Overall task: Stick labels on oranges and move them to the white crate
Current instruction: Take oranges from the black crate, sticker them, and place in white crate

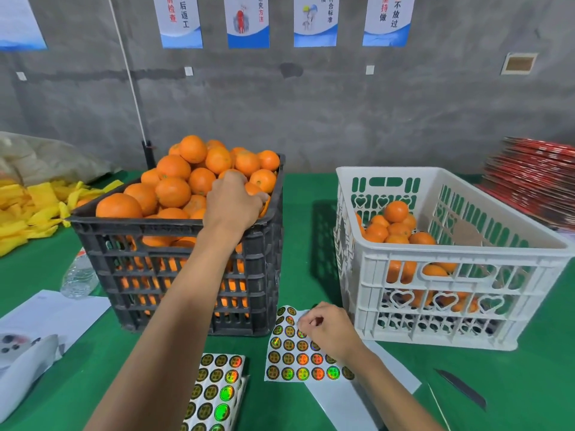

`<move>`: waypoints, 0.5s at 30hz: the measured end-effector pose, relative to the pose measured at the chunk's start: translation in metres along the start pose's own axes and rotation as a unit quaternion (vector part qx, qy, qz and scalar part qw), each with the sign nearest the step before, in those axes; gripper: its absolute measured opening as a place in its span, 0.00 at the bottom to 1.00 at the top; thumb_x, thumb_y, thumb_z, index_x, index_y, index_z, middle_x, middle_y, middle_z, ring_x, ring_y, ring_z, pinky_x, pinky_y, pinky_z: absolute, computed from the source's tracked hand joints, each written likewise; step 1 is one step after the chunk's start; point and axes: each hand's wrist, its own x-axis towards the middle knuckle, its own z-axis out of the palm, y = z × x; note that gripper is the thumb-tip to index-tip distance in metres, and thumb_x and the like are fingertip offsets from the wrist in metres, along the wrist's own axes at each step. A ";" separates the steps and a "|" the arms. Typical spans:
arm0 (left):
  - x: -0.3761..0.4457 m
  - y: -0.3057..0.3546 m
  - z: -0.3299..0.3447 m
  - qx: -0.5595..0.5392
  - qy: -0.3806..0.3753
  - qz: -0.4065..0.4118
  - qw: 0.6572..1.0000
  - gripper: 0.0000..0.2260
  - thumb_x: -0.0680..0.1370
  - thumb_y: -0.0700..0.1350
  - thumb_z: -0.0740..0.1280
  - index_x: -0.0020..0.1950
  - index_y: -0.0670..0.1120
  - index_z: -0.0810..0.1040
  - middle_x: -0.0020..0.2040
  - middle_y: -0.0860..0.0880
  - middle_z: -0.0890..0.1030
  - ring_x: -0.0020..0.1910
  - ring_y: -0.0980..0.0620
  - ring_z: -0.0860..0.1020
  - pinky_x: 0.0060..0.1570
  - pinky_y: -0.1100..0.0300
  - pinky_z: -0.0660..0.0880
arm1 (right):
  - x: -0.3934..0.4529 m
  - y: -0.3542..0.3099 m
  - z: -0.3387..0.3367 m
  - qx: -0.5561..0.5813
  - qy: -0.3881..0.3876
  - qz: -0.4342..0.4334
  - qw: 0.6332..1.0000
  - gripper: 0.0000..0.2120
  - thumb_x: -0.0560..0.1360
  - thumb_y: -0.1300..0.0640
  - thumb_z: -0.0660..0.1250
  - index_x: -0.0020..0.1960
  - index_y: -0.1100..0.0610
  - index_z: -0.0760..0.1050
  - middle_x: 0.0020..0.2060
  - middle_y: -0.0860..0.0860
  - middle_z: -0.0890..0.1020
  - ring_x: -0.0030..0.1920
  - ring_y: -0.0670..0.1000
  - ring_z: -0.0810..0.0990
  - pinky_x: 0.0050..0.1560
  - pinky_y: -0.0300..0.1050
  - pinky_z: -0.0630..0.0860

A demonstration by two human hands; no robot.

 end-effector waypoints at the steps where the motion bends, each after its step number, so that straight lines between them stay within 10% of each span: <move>1: 0.000 0.001 0.000 0.001 0.001 -0.005 1.000 0.18 0.76 0.52 0.75 0.38 0.42 0.72 0.40 0.43 0.78 0.47 0.35 0.78 0.35 0.54 0.69 | 0.003 -0.001 -0.001 0.005 -0.010 0.017 1.000 0.10 0.74 0.57 0.72 0.37 0.62 0.81 0.39 0.49 0.84 0.42 0.39 0.82 0.44 0.30 0.74; 5: -0.002 0.001 0.001 -0.010 0.008 0.005 1.000 0.16 0.76 0.51 0.75 0.50 0.38 0.80 0.45 0.41 0.81 0.53 0.35 0.79 0.38 0.54 0.70 | 0.010 -0.012 -0.008 0.038 0.000 0.093 0.995 0.16 0.74 0.59 0.69 0.30 0.65 0.73 0.29 0.59 0.80 0.31 0.47 0.77 0.36 0.38 0.77; 9: -0.006 0.004 0.001 -0.033 0.021 0.009 0.999 0.26 0.77 0.55 0.74 0.71 0.42 0.76 0.63 0.39 0.81 0.65 0.36 0.76 0.53 0.48 0.76 | 0.022 -0.065 -0.027 0.172 0.168 0.079 0.967 0.08 0.80 0.56 0.67 0.45 0.58 0.81 0.38 0.53 0.86 0.38 0.51 0.86 0.45 0.53 0.83; 15: 0.000 0.014 -0.004 -0.063 0.048 0.006 0.997 0.28 0.77 0.59 0.72 0.72 0.46 0.76 0.64 0.42 0.82 0.65 0.40 0.77 0.59 0.45 0.77 | 0.052 -0.182 -0.069 0.191 0.348 -0.087 0.914 0.07 0.82 0.57 0.66 0.48 0.55 0.81 0.45 0.50 0.81 0.38 0.41 0.78 0.39 0.26 0.68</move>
